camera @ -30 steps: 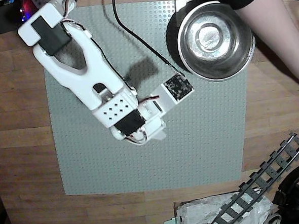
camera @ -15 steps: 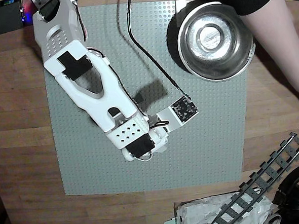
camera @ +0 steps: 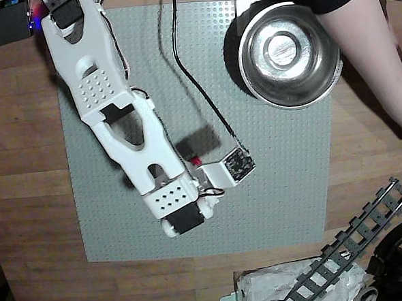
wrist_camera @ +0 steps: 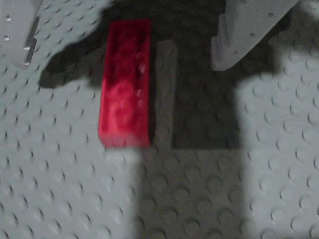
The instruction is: Grasp a lego block and put it in the bin.
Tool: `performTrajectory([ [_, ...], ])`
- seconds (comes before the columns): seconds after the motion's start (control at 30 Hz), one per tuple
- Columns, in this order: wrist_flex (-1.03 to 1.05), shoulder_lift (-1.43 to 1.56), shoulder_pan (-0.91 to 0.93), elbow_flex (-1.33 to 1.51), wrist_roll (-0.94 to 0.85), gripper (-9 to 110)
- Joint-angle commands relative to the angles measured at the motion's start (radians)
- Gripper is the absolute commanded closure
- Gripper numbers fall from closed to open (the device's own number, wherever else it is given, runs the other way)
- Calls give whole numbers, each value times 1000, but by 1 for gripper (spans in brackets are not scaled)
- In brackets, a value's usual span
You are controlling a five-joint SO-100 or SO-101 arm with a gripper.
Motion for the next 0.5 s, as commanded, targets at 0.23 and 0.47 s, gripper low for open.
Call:
performTrajectory([
  [0.23,38,-9,-15,-51,28,70],
  [0.47,38,-38,-20,-63,38,73],
])
